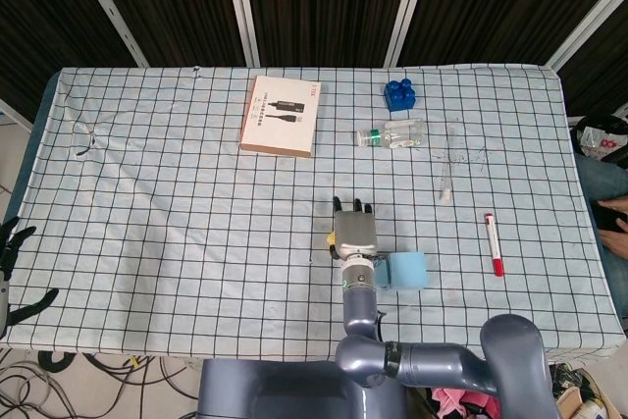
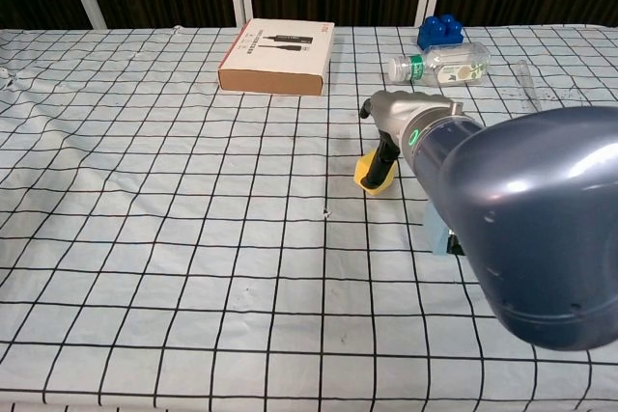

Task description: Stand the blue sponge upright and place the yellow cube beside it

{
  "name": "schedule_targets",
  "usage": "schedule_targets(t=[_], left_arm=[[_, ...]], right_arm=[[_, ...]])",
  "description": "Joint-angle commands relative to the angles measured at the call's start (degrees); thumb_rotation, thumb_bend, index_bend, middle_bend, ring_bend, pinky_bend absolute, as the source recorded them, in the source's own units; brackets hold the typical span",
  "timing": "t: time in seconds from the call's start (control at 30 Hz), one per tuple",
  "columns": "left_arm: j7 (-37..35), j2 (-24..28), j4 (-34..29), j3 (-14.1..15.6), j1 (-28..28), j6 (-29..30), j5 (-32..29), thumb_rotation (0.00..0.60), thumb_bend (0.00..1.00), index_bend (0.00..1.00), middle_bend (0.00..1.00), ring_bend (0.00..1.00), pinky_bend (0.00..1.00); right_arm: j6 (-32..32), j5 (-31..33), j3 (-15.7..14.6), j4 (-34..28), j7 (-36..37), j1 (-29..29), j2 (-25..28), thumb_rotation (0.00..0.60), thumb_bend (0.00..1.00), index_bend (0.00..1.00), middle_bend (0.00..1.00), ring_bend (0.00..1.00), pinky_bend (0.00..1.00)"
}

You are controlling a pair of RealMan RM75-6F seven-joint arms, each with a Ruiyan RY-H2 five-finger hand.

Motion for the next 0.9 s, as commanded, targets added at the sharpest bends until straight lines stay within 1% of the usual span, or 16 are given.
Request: schedule_targets(t=[0.03,0.17,0.3,0.53,0.73,0.9], left_arm=[[0.0,0.0,0.0,0.0,0.0,0.0,0.0,0.600,0.11,0.16,0.06,0.00,0.00],[0.0,0.0,-0.1,0.0,0.0,-0.1,0.0,0.600,0.11,0.16,0.06,0.00,0.00],[0.1,0.0,-0.1,0.0,0.0,0.0,-0.1,0.600,0.11,0.16,0.06,0.00,0.00],[0.3,0.0,-0.1,0.0,-0.1,-0.3,-0.3,0.600,0.11,0.16,0.06,0.00,0.00],[0.3,-0.1,-0.1,-0.1,0.0,-0.2,-0.3,0.600,0.11,0.16,0.06,0.00,0.00],[0.4,0.0,-0.1,-0.1,0.0,-0.1,-0.4,0.600,0.11,0.16,0.06,0.00,0.00]], right_arm=[[-1.8,-1.8,-1.2,-3.0,0.4,-1.2,2.6,0.600,0.32,0.12,0.51,0.08,0.12],[-4.3,-3.5,-2.9,-6.1,0.6,-2.3,5.8,0.600,0.32,0.12,0.51,0.08,0.12],[-6.7,-5.2,-4.5,-10.6,2.2,-4.1,9.6,0.600,0.32,0.12,0.51,0.08,0.12],[-8.2,-9.6,-7.0,-16.8,5.2,-6.0,14.1,0.600,0.32,0.12,0.51,0.08,0.12],[-8.5,-15.6,-11.7,-20.2,6.7,-7.3,15.9,0.600,0.32,0.12,0.50,0.08,0.12],[-6.7,-21.8,-16.3,-20.3,7.0,-8.7,15.6,0.600,0.32,0.12,0.49,0.08,0.12]])
